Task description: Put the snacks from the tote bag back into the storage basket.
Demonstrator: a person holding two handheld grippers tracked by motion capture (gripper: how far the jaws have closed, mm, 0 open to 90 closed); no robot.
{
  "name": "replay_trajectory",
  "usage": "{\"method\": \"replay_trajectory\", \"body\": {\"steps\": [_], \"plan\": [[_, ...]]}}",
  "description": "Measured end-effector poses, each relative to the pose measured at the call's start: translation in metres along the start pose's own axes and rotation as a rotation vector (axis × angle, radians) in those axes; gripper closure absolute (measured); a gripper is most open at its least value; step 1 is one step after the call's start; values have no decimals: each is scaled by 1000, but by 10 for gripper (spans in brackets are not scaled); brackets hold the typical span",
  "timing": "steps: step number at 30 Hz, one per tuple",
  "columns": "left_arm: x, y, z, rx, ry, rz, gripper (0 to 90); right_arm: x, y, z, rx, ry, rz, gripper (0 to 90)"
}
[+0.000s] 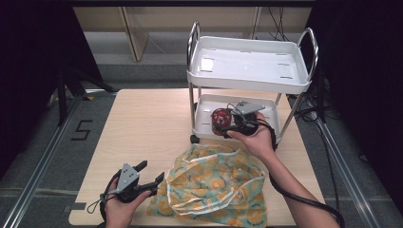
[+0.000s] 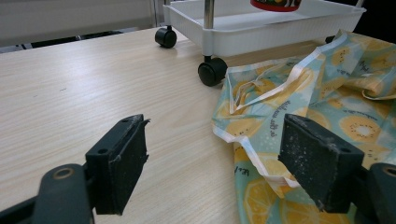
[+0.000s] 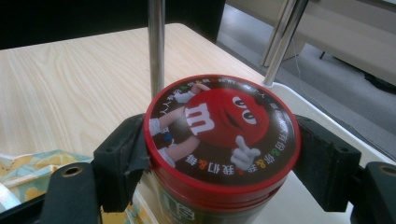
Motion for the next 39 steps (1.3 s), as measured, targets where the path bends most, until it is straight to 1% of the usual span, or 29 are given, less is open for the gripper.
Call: {"method": "replay_trajectory", "body": {"steps": [1, 4, 5, 6, 9, 13, 14, 15, 16, 17, 20, 21, 22, 23, 24, 26, 27, 28, 31, 34, 35, 36, 38, 39], "plan": [[0, 0, 0, -3, -2, 2, 224, 0, 0, 2, -7, 14, 4, 260], [0, 0, 0, 0, -1, 0, 224, 0, -2, 1, -3, 5, 2, 260], [0, 0, 0, 0, -2, 0, 225, 1, -2, 3, -1, 24, 7, 260], [0, 0, 0, 1, -1, 0, 224, 1, -3, 2, 1, 16, 4, 260], [0, 0, 0, 0, -1, -1, 225, 1, -4, 3, 1, 16, 7, 260], [0, 0, 0, 0, -1, -1, 225, 2, -6, 4, -7, 36, 8, 260], [0, 0, 0, 1, 0, -1, 225, 1, -6, 3, 0, 19, 3, 260], [0, 0, 0, 1, -1, -1, 225, 1, -7, 4, -5, 23, 1, 260], [0, 0, 0, 0, 0, -1, 225, 1, -6, 2, 6, 9, 1, 260], [0, 0, 0, 0, -1, -1, 225, 1, -7, 3, 1, 9, -1, 260], [0, 0, 0, 0, -1, -1, 225, 1, -7, 3, 8, 4, -1, 260], [0, 0, 0, 0, -2, -1, 225, 1, -9, 5, -14, 7, 2, 260], [0, 0, 0, 0, 0, -1, 225, 1, -9, 5, -14, 5, 3, 260], [0, 0, 0, 1, -1, -1, 225, 2, -10, 6, -12, 19, 2, 260], [0, 0, 0, 1, -1, 0, 225, 1, -9, 5, -13, -5, -1, 260], [0, 0, 0, 0, 0, 0, 225, 2, -11, 7, -14, 27, 4, 260], [0, 0, 0, 0, -1, -1, 225, 2, -10, 4, -14, -4, -2, 260], [0, 0, 0, -5, -2, 5, 225, 2, -12, 5, -6, 11, 2, 260], [0, 0, 0, -4, 0, 4, 225, 4, -13, 6, -14, 27, 3, 260], [0, 0, 0, -3, 1, 5, 225, 5, -14, 5, -10, 19, 1, 260], [0, 0, 0, -3, 1, 5, 225, 5, -14, 4, -9, 2, 0, 260], [0, 0, 0, -3, 2, 5, 225, 6, -15, 5, -12, 29, 2, 260], [0, 0, 0, -3, 1, 5, 225, 6, -16, 5, -7, 14, 0, 260], [1, 0, 0, -4, 0, 6, 225, 7, -16, 5, -13, 24, 1, 260]]}}
Point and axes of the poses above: each handheld gripper's, and its own axes: y roughly backward along the jaws, x roughly out of its top, z roughly to its right, the point moved 9 cm from there along -y, roughly forward along the jaws, and after that the axes turned 9 degrees about -z, right-handed, at the moved point
